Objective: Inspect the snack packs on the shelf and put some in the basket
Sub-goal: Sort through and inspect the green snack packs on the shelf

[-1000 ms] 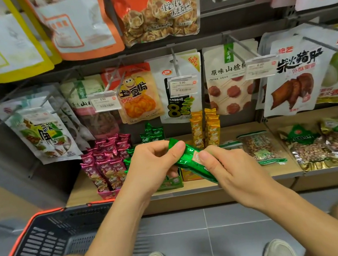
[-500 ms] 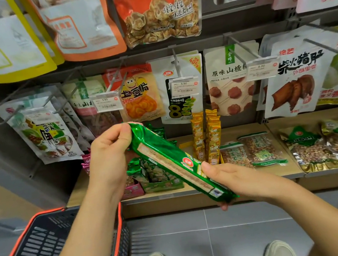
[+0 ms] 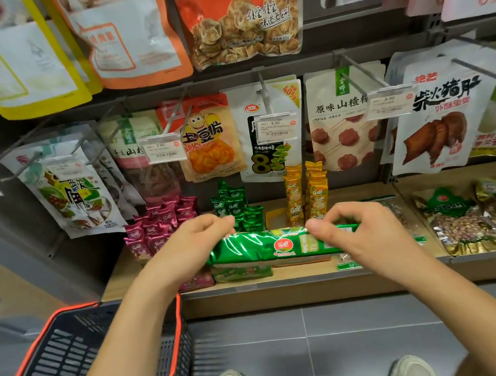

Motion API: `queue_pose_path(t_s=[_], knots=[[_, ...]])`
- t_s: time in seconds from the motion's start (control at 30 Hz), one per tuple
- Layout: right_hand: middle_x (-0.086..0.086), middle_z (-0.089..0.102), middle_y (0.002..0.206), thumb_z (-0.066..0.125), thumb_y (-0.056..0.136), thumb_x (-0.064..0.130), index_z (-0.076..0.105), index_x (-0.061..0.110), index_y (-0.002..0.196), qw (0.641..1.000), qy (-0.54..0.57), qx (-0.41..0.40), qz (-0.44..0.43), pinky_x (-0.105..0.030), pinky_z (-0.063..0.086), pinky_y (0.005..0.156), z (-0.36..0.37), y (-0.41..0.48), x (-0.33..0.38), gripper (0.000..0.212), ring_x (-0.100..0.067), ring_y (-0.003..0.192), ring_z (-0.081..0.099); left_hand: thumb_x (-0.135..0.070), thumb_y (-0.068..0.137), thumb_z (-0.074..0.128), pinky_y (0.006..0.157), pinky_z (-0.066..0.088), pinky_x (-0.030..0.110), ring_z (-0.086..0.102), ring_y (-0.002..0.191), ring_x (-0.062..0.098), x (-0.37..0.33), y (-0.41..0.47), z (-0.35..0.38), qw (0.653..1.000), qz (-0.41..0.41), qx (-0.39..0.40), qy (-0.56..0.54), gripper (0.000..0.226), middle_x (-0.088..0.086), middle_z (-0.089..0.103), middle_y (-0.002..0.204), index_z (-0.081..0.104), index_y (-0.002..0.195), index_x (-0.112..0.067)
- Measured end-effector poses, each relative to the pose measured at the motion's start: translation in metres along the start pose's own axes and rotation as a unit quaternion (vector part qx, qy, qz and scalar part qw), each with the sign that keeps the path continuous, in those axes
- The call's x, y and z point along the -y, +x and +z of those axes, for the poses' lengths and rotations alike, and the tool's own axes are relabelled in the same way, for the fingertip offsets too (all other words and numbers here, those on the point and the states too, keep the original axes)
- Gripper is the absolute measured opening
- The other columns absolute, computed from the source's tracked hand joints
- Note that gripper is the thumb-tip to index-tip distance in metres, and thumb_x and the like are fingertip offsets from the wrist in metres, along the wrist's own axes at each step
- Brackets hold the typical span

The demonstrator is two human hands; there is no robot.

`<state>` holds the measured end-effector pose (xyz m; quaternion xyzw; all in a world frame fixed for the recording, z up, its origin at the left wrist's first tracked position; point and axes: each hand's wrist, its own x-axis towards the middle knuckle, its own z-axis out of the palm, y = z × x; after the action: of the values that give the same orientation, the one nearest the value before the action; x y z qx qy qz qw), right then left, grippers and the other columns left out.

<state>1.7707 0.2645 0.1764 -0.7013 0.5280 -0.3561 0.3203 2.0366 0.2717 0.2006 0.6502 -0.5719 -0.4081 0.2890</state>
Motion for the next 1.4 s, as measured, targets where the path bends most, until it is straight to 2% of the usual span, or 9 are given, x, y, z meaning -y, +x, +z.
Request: queue_pose_path(t_s=[0.13,0.27,0.37,0.57,0.77,0.93,1.13,1.3,1.4], knots=[[0.006,0.063,0.068,0.049,0.085,0.070,0.066,0.022,0.070,0.996,0.051,-0.079,0.011,-0.026,0.037,0.055,-0.006,0.004,-0.002,0.053,-0.001,0.063,0.055,-0.073,0.083,0.049,0.041,0.031,0.016,0.044,0.044,0.006,-0.002,-0.013,0.003,0.989,-0.028,0.138,0.044,0.057,-0.006,0.054,0.059,0.071,0.078,-0.020],[0.014,0.070,0.085,0.070,0.083,0.045,0.070,0.026,0.089,0.979,0.144,-0.116,0.088,-0.009,0.043,0.058,-0.008,0.010,-0.008,0.020,0.009,0.079,0.062,-0.061,0.080,0.060,0.059,0.032,0.030,0.045,0.067,0.014,0.003,-0.014,0.009,0.980,0.037,0.191,0.051,0.043,0.001,0.052,0.075,0.067,0.081,-0.019],[0.000,0.076,0.091,0.072,0.085,0.022,0.071,0.017,0.099,0.931,0.328,-0.067,0.145,-0.017,0.053,0.060,-0.004,0.009,-0.009,0.015,-0.007,0.082,0.072,-0.045,0.078,0.076,0.079,0.050,0.033,0.062,0.087,0.014,0.014,-0.011,0.017,0.984,0.040,0.152,0.082,0.029,-0.005,0.068,0.101,0.067,0.100,-0.029],[-0.010,0.076,0.092,0.057,0.095,0.014,0.069,0.009,0.107,0.876,0.432,0.009,0.215,-0.032,0.061,0.068,0.001,0.013,-0.005,0.018,-0.018,0.088,0.072,-0.020,0.088,0.071,0.095,0.041,0.015,0.056,0.112,-0.004,0.029,-0.008,0.026,0.983,0.076,0.075,0.149,0.045,-0.021,0.063,0.120,0.060,0.130,-0.031],[0.009,0.074,0.097,0.076,0.081,0.016,0.073,0.022,0.111,0.980,0.165,-0.113,-0.002,-0.022,0.057,0.074,0.013,0.010,0.011,0.031,-0.007,0.092,0.071,-0.022,0.087,0.069,0.095,0.049,0.030,0.061,0.111,0.015,0.036,-0.009,0.047,0.965,0.036,0.071,0.250,0.049,-0.002,0.067,0.122,0.056,0.134,-0.028],[0.007,0.073,0.103,0.076,0.080,0.023,0.071,0.021,0.109,0.967,0.098,-0.158,-0.177,-0.023,0.055,0.082,0.031,0.004,0.024,0.029,-0.006,0.096,0.069,-0.016,0.090,0.065,0.077,0.056,0.038,0.069,0.085,0.021,0.043,-0.011,0.069,0.953,0.021,0.137,0.269,0.036,0.009,0.067,0.108,0.044,0.120,-0.019],[0.007,0.065,0.103,0.071,0.087,0.018,0.049,0.044,0.105,0.988,0.108,0.077,-0.073,-0.030,0.055,0.072,0.018,0.026,0.018,0.039,-0.018,0.092,0.064,-0.037,0.090,0.065,0.092,0.046,0.040,0.055,0.113,0.031,0.050,-0.007,0.068,0.932,0.023,0.160,0.325,0.042,0.010,0.060,0.121,0.043,0.121,-0.019],[0.010,0.065,0.096,0.073,0.085,0.018,0.048,0.046,0.102,0.995,0.024,0.017,-0.092,-0.052,0.056,0.070,0.008,0.025,0.020,0.041,-0.030,0.079,0.066,-0.044,0.088,0.066,0.086,0.051,0.040,0.061,0.107,0.031,0.045,0.006,0.062,0.929,0.002,0.128,0.347,0.037,0.009,0.067,0.115,0.057,0.110,-0.016],[0.017,0.067,0.098,0.074,0.083,0.011,0.049,0.046,0.092,0.992,-0.025,0.001,-0.123,-0.036,0.058,0.072,0.004,0.024,0.022,0.044,-0.010,0.085,0.068,-0.018,0.091,0.059,0.074,0.049,0.039,0.063,0.099,0.038,0.032,0.018,0.050,0.852,0.047,0.115,0.509,0.013,0.017,0.067,0.106,0.048,0.085,-0.015]])
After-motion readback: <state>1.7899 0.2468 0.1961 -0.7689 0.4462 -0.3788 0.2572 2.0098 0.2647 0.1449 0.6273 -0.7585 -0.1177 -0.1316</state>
